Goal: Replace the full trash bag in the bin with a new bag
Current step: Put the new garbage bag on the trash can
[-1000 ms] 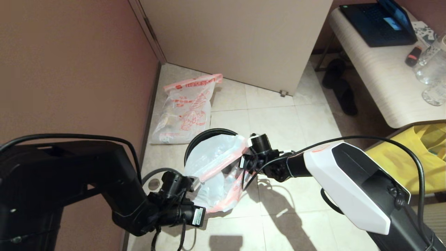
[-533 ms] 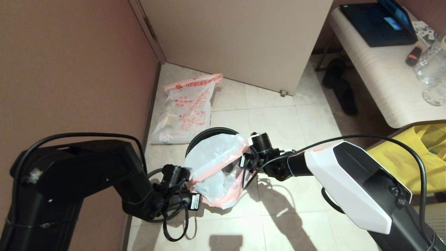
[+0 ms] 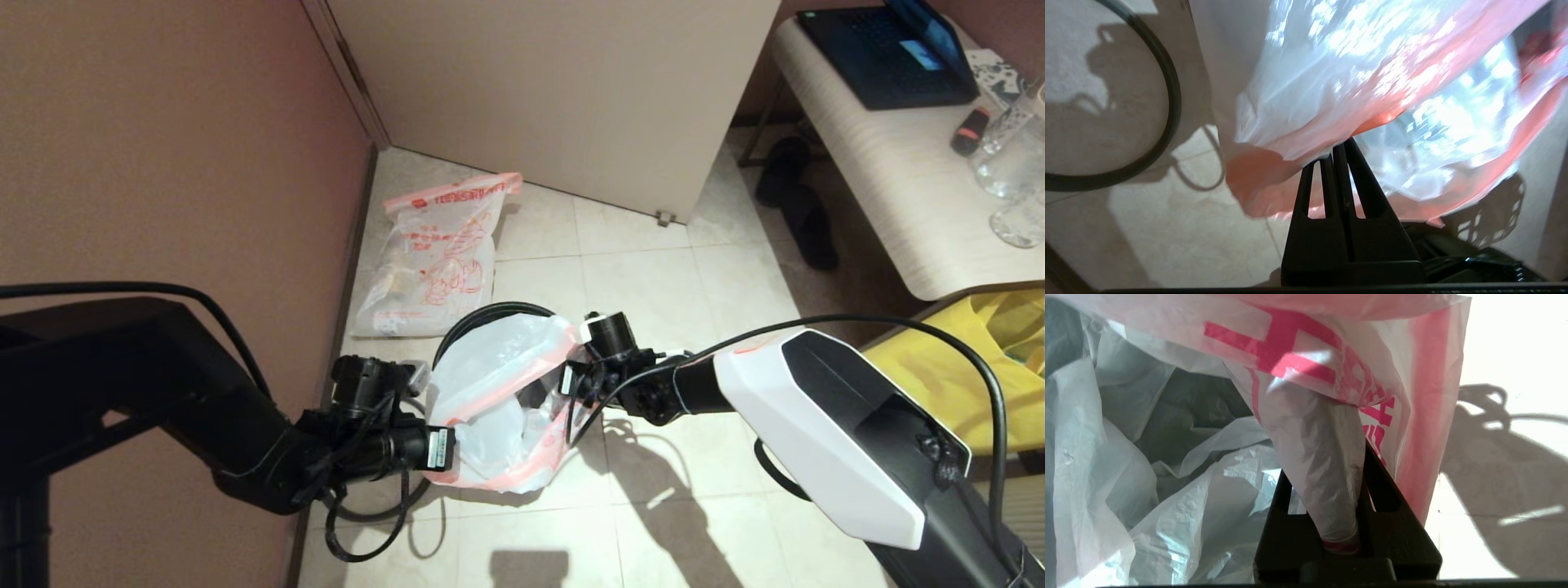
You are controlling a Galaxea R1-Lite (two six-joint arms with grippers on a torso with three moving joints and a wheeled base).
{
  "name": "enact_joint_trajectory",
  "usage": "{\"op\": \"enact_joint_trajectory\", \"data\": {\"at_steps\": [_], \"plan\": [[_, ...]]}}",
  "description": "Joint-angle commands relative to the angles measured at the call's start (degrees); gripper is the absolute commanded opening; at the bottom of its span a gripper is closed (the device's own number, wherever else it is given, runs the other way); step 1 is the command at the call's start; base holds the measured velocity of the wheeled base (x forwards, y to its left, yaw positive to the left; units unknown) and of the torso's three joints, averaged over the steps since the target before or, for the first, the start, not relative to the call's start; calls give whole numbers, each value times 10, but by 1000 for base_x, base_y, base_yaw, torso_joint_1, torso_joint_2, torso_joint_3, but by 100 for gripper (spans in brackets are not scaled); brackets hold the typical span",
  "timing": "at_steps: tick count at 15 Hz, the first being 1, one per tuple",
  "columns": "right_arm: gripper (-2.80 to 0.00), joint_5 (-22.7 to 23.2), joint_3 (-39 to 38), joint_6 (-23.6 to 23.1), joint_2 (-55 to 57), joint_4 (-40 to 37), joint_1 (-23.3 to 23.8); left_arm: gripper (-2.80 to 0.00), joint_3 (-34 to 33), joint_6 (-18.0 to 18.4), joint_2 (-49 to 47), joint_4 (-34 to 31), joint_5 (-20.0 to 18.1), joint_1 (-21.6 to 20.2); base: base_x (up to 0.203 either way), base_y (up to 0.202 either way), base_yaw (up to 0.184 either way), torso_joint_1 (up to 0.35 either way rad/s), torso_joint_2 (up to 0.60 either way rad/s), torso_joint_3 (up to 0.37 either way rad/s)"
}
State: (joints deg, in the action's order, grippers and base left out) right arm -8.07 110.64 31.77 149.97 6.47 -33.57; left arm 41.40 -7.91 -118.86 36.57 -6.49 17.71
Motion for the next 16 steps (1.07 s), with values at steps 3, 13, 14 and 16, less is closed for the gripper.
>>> {"op": "enact_joint_trajectory", "data": {"at_steps": [3,13,14,16], "plan": [[-280,4,-17,1,-17,2,-9,-280,6,-8,0,3,5,-18,0,0,0,0,0,0],[-280,3,-14,0,-14,4,-7,-280,0,15,10,3,33,-52,0,0,0,0,0,0],[-280,3,-14,0,-14,4,-7,-280,0,16,15,3,34,-55,0,0,0,0,0,0],[-280,3,-14,0,-13,4,-7,-280,5,15,9,4,34,-61,0,0,0,0,0,0]]}}
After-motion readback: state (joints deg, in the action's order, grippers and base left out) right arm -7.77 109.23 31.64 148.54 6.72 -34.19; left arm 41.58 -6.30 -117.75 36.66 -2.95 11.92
